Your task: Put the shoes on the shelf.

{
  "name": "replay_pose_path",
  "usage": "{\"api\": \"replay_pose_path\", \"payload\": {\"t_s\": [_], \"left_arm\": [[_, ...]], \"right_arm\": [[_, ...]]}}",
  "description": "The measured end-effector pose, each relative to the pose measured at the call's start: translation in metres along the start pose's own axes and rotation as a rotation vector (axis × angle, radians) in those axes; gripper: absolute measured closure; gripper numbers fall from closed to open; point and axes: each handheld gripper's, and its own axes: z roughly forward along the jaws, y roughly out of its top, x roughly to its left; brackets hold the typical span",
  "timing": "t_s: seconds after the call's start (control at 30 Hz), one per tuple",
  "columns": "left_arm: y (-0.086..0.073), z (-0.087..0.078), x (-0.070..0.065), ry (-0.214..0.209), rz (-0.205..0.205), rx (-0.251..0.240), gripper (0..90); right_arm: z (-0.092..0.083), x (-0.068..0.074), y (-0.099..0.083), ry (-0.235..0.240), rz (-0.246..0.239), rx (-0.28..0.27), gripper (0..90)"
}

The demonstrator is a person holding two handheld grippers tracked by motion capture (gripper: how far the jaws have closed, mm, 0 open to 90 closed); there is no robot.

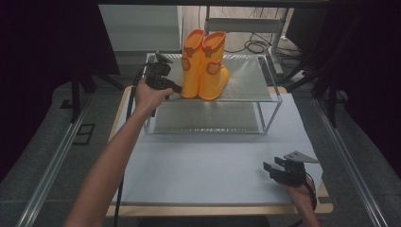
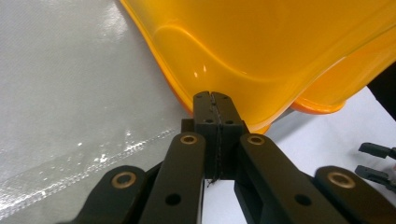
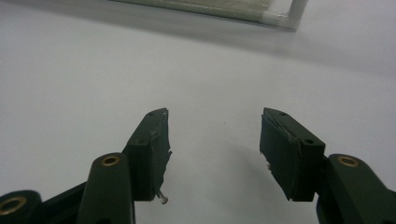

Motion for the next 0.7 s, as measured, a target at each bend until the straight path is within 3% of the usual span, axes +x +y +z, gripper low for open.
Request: {"api": "replay_pose_path", "payload": {"t_s": [0.53, 0.7], "left_arm": [[0.007, 0.008, -0.026, -0.045, 0.029, 0.003, 90.0], [0.006, 0.008, -0.023, -0.058, 0.021, 0.004, 90.0]], "right_arm": [[0.001, 0.002, 0.001, 0.007, -0.008, -0.004, 41.9], [0.001, 0.001, 0.0, 0.007, -0.002, -0.003, 41.9]]}}
